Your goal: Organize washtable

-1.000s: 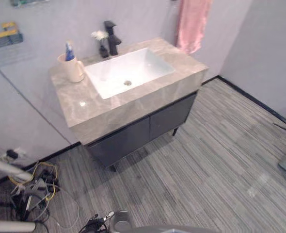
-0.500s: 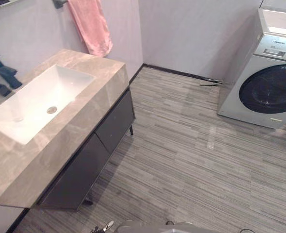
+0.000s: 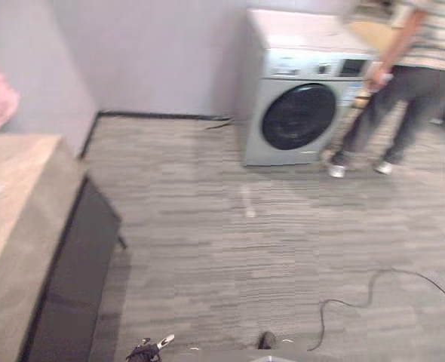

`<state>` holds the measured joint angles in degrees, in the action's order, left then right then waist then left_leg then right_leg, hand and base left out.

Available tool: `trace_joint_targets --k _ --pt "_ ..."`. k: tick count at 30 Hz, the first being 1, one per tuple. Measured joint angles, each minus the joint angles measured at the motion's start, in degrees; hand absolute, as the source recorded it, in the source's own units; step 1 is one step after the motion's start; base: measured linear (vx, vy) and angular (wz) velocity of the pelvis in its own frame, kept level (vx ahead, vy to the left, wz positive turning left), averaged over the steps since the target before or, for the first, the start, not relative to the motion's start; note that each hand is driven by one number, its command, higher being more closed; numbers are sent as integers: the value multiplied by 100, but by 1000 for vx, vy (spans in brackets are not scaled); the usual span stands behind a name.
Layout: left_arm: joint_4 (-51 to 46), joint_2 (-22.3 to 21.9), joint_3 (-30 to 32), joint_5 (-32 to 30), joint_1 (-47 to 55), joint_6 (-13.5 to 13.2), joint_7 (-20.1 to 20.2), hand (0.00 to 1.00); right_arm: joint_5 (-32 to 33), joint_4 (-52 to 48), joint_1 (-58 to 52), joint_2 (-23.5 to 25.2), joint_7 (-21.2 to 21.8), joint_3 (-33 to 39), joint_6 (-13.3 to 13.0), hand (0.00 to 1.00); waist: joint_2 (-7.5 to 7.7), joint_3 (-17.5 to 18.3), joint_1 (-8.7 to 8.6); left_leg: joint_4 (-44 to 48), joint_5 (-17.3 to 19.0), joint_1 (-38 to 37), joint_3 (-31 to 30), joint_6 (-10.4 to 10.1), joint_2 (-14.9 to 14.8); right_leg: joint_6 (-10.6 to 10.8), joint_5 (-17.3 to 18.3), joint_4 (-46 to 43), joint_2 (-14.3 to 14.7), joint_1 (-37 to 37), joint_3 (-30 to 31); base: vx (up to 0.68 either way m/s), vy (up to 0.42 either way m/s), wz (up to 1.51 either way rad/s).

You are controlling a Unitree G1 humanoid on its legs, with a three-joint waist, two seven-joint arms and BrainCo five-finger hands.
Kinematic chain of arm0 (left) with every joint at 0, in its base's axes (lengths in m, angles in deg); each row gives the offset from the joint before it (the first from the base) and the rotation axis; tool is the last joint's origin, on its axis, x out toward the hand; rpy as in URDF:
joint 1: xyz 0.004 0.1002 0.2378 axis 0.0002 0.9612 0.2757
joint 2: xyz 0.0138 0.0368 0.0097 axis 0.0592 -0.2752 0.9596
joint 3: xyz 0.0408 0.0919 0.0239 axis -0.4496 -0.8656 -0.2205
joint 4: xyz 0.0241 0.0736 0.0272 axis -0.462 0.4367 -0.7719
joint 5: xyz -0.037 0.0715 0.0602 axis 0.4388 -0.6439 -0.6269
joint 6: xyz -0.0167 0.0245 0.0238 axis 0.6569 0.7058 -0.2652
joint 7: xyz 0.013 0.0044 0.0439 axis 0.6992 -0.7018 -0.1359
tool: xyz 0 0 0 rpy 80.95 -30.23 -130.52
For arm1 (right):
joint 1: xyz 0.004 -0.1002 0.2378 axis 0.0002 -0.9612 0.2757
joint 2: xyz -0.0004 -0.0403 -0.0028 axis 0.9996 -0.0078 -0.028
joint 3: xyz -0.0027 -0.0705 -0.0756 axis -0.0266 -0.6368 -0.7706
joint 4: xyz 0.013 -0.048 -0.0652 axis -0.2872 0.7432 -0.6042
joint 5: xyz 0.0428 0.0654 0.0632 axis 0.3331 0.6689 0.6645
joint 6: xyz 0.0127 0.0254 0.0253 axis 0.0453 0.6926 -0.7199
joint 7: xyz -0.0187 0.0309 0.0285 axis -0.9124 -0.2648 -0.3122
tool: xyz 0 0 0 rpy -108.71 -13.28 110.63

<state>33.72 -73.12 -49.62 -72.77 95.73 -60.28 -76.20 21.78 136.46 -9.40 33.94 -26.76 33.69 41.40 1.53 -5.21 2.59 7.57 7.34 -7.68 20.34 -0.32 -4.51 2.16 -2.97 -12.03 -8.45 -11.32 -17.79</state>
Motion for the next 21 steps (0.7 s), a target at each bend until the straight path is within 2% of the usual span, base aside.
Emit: trace_joint_targets --k 1,3,4,5,6,8,9,10,11,14,16,17,18,19,20,21 --pt "83 21 -2 -1 4 -6 15 0 48 2 -2 34 5 27 -5 0 8 5 -93 -40 111 -107 220 -125 -34 41 -291 160 7 -212 98 -36 -151 -89" --pt "167 43 76 6 40 -9 11 0 213 7 -20 157 14 192 -4 0 63 15 -213 -50 276 -129 329 -226 -100 65 -501 325 -34 -454 236 59 -292 -63" --pt "166 62 258 8 113 10 25 0 214 16 -108 267 8 314 -4 0 168 6 -232 -67 419 -274 361 -457 -138 139 -704 440 -100 -460 367 150 -409 -36" --pt "192 21 347 93 121 30 21 0 218 18 -134 259 6 375 -2 0 149 27 -235 -86 488 -336 376 -565 -228 96 -495 459 32 -363 431 178 -518 -51" --pt "256 -91 593 149 119 21 27 0 216 22 -83 203 59 392 -14 0 -19 -5 -214 -152 485 -445 445 -650 -455 37 -454 425 296 -349 431 110 -356 -35" --pt "263 -224 808 251 117 9 33 0 220 13 -83 158 169 412 -65 0 -112 -44 -227 -245 338 -577 448 -853 -617 -104 -209 252 485 -348 403 53 -327 -20" --pt "264 -292 857 310 124 14 37 0 223 16 -86 155 186 420 -69 0 -126 -32 -232 -257 237 -611 445 -958 -674 -94 -15 198 532 -349 358 7 -303 5" --pt "260 -303 931 347 133 18 48 0 229 14 -83 159 187 421 -64 0 -122 -33 -248 -270 96 -681 437 -1001 -731 -182 222 33 537 -356 237 -15 -263 19" --pt "244 -312 945 353 186 17 49 0 226 16 -83 156 185 406 -40 0 -144 0 -313 -264 -15 -697 435 -1040 -799 -206 392 -128 516 -364 90 -20 -230 21" --pt "137 -290 945 500 208 11 -18 0 216 20 17 108 155 223 -26 0 -74 29 -402 -69 -112 -526 404 -1124 -990 -361 725 -556 524 -570 -126 -45 -216 12" --pt "129 -251 944 575 184 5 -96 0 216 33 62 105 111 95 -30 0 2 74 -458 332 -141 -187 311 -1098 -1170 -452 784 -534 617 -714 -205 -67 -272 -16" --pt "94 -254 946 577 179 7 -149 0 216 41 108 109 103 57 -30 0 49 104 -490 675 -231 43 265 -963 -1293 -461 793 -393 708 -746 -241 -74 -285 -53" --pt "64 -258 942 580 184 9 -191 0 217 41 139 115 63 3 -31 0 67 115 -481 1079 -401 277 208 -604 -1419 -385 840 -78 850 -645 -257 40 -304 -66" --pt "25 -292 930 581 183 4 -209 0 219 39 151 101 53 -5 -31 0 -41 84 -459 1321 -477 396 62 -365 -1530 -378 886 -44 925 -555 -292 105 -285 -87" --pt "-144 -325 909 606 235 -37 -229 0 299 22 142 83 42 -36 -56 0 70 12 -448 1946 -381 534 -472 -422 -1388 -523 848 -137 948 -539 -231 134 -228 -102" --pt "-155 -355 894 674 259 -38 -245 0 371 73 161 58 10 -76 -37 0 39 3 -345 2274 -225 556 -839 -615 -1221 -672 710 -131 1091 -528 24 90 -164 -162"
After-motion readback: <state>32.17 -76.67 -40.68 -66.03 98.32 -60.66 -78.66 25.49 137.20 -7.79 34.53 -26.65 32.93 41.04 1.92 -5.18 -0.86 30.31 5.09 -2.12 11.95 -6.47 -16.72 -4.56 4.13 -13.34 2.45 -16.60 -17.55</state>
